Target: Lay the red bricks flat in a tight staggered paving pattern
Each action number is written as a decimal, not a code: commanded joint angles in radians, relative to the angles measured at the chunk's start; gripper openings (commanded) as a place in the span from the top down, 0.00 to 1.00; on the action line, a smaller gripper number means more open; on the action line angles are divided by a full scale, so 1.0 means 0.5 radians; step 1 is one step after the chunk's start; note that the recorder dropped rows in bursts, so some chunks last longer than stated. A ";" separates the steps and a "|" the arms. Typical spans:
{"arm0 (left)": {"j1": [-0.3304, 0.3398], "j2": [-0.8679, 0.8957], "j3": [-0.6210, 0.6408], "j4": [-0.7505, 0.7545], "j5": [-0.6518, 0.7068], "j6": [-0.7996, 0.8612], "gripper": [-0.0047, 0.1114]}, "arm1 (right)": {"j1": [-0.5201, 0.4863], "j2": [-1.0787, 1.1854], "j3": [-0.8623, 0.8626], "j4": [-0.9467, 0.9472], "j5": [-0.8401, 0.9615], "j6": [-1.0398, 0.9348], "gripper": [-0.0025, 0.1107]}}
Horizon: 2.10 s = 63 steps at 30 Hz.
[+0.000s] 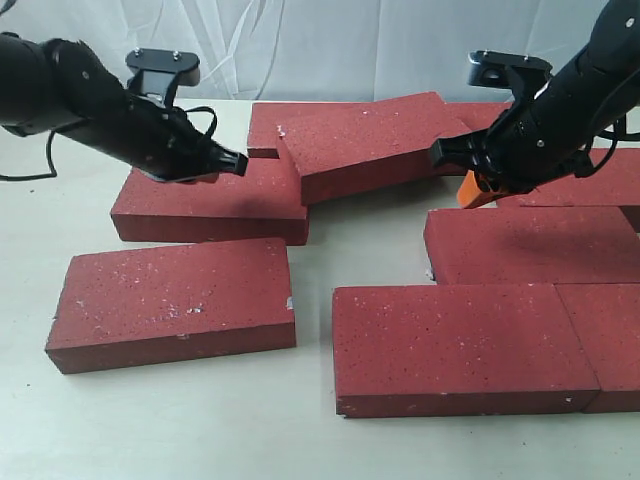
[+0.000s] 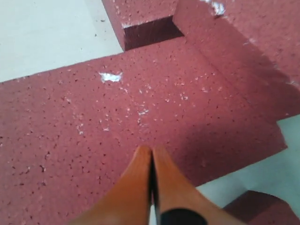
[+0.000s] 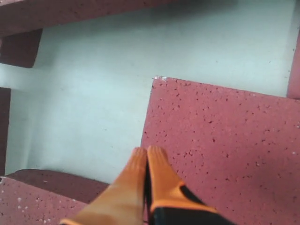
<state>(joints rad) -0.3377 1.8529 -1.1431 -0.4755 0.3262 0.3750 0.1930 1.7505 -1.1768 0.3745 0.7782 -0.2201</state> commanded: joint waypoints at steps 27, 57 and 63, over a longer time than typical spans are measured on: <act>0.015 0.330 -0.123 -0.213 -0.117 0.111 0.96 | -0.001 -0.010 -0.010 0.012 -0.017 0.000 0.98; 0.174 0.104 -0.004 -0.112 0.895 0.425 0.96 | -0.001 -0.046 -0.010 0.090 0.089 -0.015 0.98; 0.174 -0.013 0.076 -0.179 0.910 0.433 0.96 | -0.001 -0.105 -0.010 0.090 0.089 -0.015 0.98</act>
<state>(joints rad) -0.2485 1.8700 -1.1229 -0.5474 0.7497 0.5857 0.1930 1.7177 -1.1768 0.4190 0.8207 -0.2201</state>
